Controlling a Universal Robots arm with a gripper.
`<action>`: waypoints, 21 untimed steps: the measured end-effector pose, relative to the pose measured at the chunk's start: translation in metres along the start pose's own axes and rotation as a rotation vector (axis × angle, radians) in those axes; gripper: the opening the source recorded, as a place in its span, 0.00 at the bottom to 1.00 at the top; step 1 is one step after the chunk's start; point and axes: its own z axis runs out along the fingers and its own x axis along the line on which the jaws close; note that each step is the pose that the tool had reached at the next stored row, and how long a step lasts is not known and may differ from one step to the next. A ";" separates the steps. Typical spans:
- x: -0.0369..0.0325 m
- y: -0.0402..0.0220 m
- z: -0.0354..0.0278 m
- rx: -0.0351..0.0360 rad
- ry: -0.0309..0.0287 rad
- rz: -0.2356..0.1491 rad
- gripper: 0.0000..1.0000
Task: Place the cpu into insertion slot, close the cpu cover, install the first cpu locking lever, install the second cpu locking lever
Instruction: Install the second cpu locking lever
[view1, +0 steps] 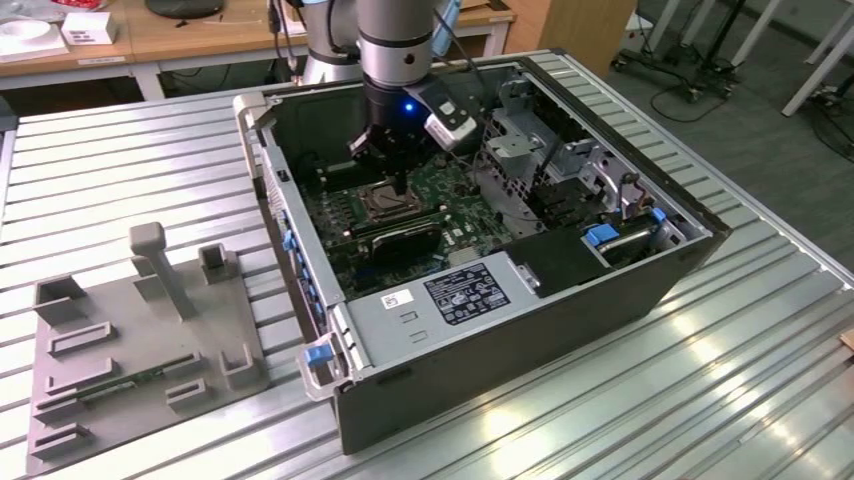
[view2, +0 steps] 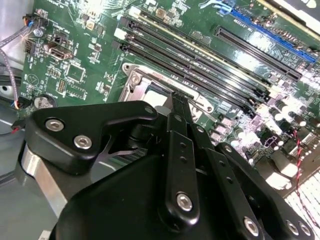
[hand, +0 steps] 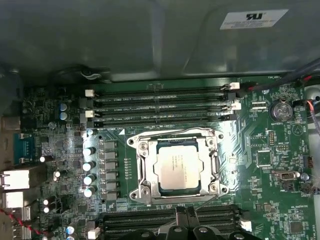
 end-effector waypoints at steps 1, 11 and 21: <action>0.0001 -0.0002 0.0011 -0.0001 0.0000 0.000 0.11; 0.0014 -0.0036 0.0066 -0.0001 -0.0001 0.000 0.11; 0.0034 -0.0038 0.0073 0.0000 0.0000 0.000 0.11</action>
